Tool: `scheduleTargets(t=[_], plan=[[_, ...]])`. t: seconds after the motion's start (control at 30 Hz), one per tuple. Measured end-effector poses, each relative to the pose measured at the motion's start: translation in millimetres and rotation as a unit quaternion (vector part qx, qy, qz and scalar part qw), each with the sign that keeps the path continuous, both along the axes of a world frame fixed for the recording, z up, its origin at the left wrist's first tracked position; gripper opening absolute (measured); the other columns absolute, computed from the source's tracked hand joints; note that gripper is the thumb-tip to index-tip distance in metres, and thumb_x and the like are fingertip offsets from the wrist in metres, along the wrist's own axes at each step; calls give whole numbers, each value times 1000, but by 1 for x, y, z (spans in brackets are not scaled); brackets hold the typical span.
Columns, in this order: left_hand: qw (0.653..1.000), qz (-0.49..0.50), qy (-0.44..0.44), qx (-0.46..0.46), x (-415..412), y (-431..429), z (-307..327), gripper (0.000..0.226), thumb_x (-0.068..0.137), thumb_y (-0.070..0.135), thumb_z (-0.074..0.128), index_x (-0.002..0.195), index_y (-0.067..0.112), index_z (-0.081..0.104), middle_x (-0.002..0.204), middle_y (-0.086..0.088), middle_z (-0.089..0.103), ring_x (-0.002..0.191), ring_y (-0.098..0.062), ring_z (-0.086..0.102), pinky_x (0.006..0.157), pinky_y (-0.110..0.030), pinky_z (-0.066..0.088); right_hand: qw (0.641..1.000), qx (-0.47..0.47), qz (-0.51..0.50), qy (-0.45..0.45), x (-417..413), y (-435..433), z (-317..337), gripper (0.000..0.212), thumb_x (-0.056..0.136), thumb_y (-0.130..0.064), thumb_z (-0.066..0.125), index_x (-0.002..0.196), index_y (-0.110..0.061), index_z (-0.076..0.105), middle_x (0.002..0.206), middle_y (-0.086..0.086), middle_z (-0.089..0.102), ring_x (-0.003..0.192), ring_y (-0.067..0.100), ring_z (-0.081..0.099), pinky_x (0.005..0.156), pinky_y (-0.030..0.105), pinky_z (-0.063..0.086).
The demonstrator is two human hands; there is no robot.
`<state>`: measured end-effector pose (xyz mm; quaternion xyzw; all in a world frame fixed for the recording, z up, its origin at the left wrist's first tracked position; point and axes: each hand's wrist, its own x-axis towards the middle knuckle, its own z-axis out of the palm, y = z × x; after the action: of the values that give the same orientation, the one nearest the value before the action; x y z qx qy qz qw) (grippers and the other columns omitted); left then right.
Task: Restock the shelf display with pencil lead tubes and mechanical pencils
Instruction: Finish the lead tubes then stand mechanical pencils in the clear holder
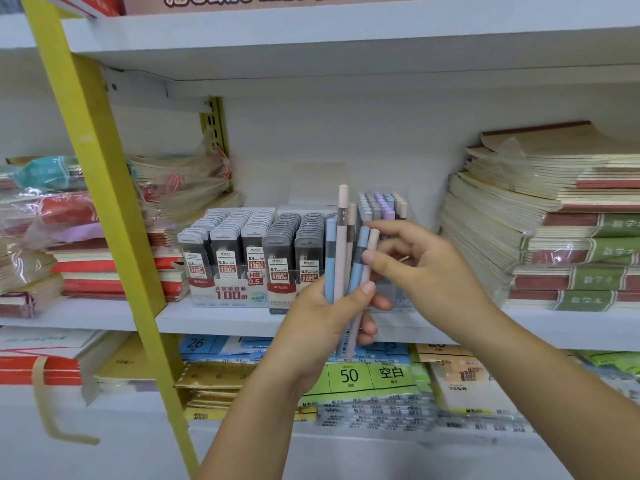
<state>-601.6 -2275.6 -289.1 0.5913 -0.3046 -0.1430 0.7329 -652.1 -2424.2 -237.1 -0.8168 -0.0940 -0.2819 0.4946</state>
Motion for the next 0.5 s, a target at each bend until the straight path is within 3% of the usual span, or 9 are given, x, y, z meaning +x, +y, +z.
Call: scheduleTargets(t=[0.1,0.23,0.33,0.5], plan=[[1000,-14,9,-11,-2,-1,0,37,85,40,67,113,17,67,91,-11,77,69,-18,71,65,-30,60,999,39,2,-18,0,2,0,29,89,-16,67,114,-29,63,78,-9,72,79,4,68,84,30,49],[1000,2,27,-12,-1,0,-1,38,88,44,63,113,15,65,90,-14,77,73,-24,74,66,-37,63,994,84,-5,-63,-2,-4,2,26,90,-12,65,112,-27,63,82,-4,74,80,7,69,73,21,50],[999,26,28,4,0,2,-2,28,94,41,61,112,19,64,88,-10,77,67,-20,72,59,-32,60,987,117,-14,-105,-6,-13,12,23,92,-13,62,112,-26,60,86,-1,74,77,12,71,60,17,52],[996,86,22,16,4,1,-2,31,97,38,59,111,10,62,66,4,66,45,-8,41,42,-20,37,970,74,-61,-222,-14,-35,36,25,98,-13,54,111,-34,52,89,4,72,86,18,71,62,26,57]])
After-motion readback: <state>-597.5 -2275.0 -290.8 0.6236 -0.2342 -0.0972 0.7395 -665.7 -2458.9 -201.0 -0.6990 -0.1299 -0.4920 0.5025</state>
